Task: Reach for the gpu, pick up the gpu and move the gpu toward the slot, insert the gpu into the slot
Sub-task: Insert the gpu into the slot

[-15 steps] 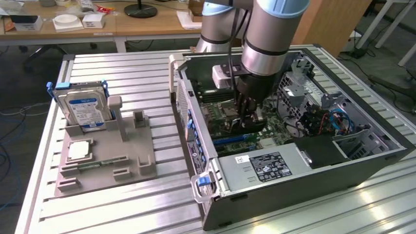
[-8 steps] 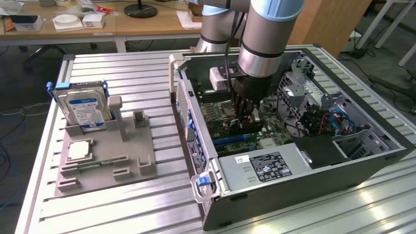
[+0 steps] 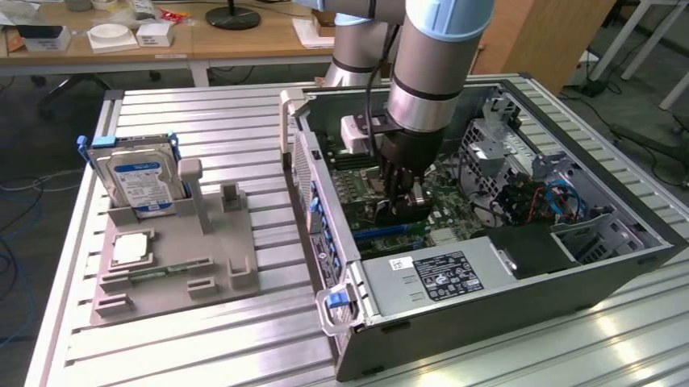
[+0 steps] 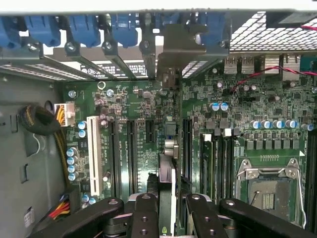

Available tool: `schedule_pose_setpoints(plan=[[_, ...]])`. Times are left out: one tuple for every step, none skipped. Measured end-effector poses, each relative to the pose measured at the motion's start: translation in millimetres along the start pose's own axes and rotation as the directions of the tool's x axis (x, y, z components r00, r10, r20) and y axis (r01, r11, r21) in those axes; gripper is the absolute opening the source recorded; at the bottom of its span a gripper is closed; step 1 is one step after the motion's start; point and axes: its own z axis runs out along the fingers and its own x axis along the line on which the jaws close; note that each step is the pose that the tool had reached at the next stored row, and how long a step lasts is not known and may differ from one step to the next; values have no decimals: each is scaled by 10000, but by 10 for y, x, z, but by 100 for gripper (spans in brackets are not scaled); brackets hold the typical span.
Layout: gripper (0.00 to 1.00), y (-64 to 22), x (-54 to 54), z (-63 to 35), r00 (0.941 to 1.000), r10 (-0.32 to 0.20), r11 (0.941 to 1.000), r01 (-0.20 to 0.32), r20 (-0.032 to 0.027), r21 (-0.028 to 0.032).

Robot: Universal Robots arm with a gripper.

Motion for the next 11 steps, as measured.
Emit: schedule_pose_setpoints(plan=[[26,6,0,8,10000,1,10000,-1,-1,-1],[26,10,0,18,10000,2,10000,-2,-2,-2],[26,13,0,29,10000,2,10000,-2,0,0],[26,15,0,36,10000,0,10000,0,-2,0],[26,19,0,40,10000,-1,10000,1,-3,0],[26,22,1,42,10000,-1,10000,1,-4,0],[26,23,1,43,10000,-1,10000,1,-4,-1],[26,23,1,44,10000,-1,10000,1,-4,-1],[26,25,0,44,10000,1,10000,-1,-4,-1],[26,25,0,44,10000,2,10000,-2,-3,-1],[26,24,0,45,10000,0,10000,0,-2,-1]])
